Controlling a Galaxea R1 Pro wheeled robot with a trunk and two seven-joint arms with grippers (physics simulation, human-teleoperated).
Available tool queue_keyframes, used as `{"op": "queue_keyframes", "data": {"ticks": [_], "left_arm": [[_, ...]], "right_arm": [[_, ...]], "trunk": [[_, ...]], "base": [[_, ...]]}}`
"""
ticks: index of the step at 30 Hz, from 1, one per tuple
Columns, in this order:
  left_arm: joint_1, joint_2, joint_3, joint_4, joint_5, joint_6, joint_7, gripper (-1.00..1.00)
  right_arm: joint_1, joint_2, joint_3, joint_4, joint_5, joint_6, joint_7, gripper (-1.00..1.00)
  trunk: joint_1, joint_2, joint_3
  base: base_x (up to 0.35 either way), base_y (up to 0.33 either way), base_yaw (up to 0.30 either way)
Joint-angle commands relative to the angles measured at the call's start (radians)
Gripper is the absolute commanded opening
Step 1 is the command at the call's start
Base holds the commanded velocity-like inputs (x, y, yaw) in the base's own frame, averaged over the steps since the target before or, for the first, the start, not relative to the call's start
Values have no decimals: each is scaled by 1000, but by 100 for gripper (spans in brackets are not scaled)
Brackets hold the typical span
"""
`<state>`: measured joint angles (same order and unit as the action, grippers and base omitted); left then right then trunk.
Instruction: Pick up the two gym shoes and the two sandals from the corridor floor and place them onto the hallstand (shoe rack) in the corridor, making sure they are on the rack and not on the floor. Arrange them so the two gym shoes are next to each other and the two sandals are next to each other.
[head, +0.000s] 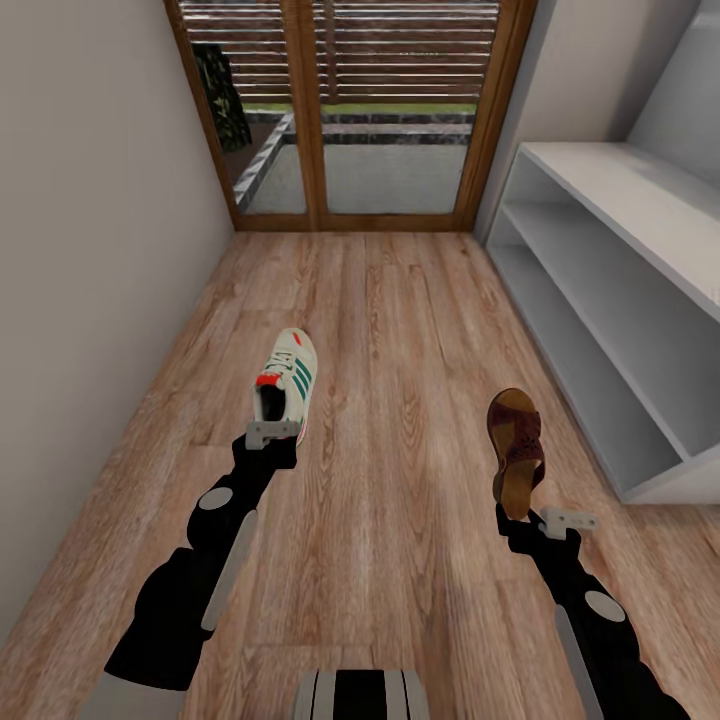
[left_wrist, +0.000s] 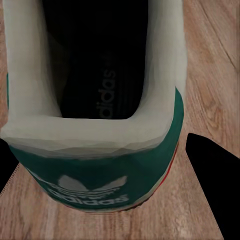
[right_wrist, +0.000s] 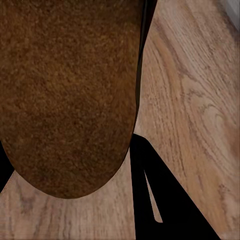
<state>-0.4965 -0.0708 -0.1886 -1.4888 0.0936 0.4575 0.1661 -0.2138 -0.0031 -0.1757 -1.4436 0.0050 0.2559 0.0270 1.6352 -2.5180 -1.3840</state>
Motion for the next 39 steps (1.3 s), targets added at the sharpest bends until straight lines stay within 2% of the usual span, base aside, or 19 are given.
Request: {"op": "queue_keyframes", "data": {"ticks": [1, 23, 36, 39], "left_arm": [[0, 0, -2, -1, 10, 4, 9, -100], [0, 0, -2, -1, 11, 4, 9, -100], [0, 0, -2, -1, 11, 4, 9, -100], [0, 0, -2, -1, 11, 4, 8, -100]], "right_arm": [[0, 0, -1, -1, -2, 6, 1, -100], [0, 0, -1, -1, -2, 6, 1, -100], [0, 0, -1, -1, -2, 6, 1, -100], [0, 0, -1, -1, -2, 6, 1, -100]], "trunk": [[-1, 0, 5], [-10, 5, 126], [-10, 5, 147], [-12, 6, 164]], "base": [[0, 0, 0], [0, 0, 0], [0, 0, 0], [0, 0, 0]]}}
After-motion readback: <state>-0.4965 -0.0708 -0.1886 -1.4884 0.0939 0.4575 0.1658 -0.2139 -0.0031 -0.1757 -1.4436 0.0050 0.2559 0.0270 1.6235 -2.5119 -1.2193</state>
